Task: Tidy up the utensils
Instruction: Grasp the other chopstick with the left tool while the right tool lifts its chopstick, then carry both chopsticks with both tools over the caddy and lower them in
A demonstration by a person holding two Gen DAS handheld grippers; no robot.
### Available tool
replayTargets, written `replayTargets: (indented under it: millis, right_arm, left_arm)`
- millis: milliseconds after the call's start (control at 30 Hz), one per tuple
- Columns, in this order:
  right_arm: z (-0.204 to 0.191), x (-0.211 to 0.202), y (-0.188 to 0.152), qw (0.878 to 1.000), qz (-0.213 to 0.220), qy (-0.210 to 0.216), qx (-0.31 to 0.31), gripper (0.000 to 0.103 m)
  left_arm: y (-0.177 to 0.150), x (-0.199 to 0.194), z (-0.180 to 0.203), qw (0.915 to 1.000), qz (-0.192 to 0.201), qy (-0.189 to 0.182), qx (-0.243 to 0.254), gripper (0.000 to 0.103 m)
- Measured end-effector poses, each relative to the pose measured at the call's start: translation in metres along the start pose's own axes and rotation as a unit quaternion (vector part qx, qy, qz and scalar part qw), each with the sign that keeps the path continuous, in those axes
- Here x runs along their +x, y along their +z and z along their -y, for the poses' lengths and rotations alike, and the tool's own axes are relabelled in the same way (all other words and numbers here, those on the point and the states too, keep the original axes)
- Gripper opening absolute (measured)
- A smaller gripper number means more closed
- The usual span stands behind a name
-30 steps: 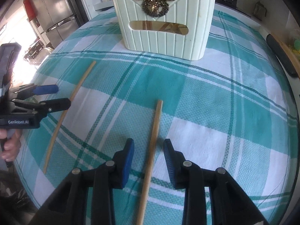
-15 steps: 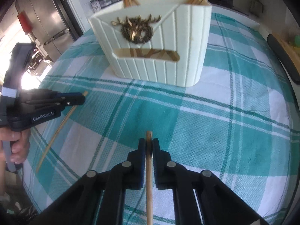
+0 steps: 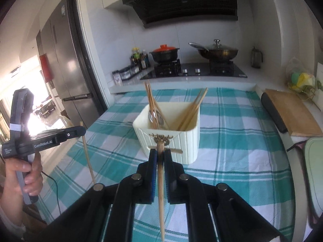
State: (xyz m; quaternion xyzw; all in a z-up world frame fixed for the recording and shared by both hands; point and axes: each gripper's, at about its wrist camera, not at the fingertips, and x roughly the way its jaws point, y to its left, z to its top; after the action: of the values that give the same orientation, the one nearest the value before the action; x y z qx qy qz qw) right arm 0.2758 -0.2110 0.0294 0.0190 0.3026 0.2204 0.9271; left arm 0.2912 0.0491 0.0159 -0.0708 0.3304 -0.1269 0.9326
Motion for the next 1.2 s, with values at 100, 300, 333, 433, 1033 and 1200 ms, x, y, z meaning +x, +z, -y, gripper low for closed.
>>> replayTargets:
  millis: [100,300,333,433,1033,1200]
  right_arm:
    - [-0.010,-0.013,0.002,1.000,0.028,-0.005,-0.012,0.007]
    - [-0.017,-0.021,0.007,0.999,0.047,-0.004,-0.017,0.007]
    - [-0.017,-0.022,0.008,0.999,0.048,-0.005,-0.018,0.007]
    - [-0.017,-0.024,0.011,0.999,0.049,-0.007,-0.020,0.007]
    - [-0.010,-0.038,0.074,0.994,0.105,-0.003,-0.018,0.007]
    - [-0.006,-0.021,0.126,0.991,0.131,-0.002,-0.018,0.007]
  left_arm:
    - [0.001,-0.013,0.009,0.9997,0.017,0.003,0.014,0.004]
    - [0.001,-0.022,0.028,0.9978,0.034,0.030,0.047,0.004]
    - [0.002,-0.022,0.029,0.9976,0.034,0.034,0.050,0.004]
    - [0.001,-0.021,0.032,0.9970,0.033,0.041,0.056,0.004]
    - [0.066,-0.055,0.014,0.9961,0.086,-0.012,0.018,0.004]
    - [0.113,-0.049,0.008,0.9922,0.123,-0.021,-0.001,0.004]
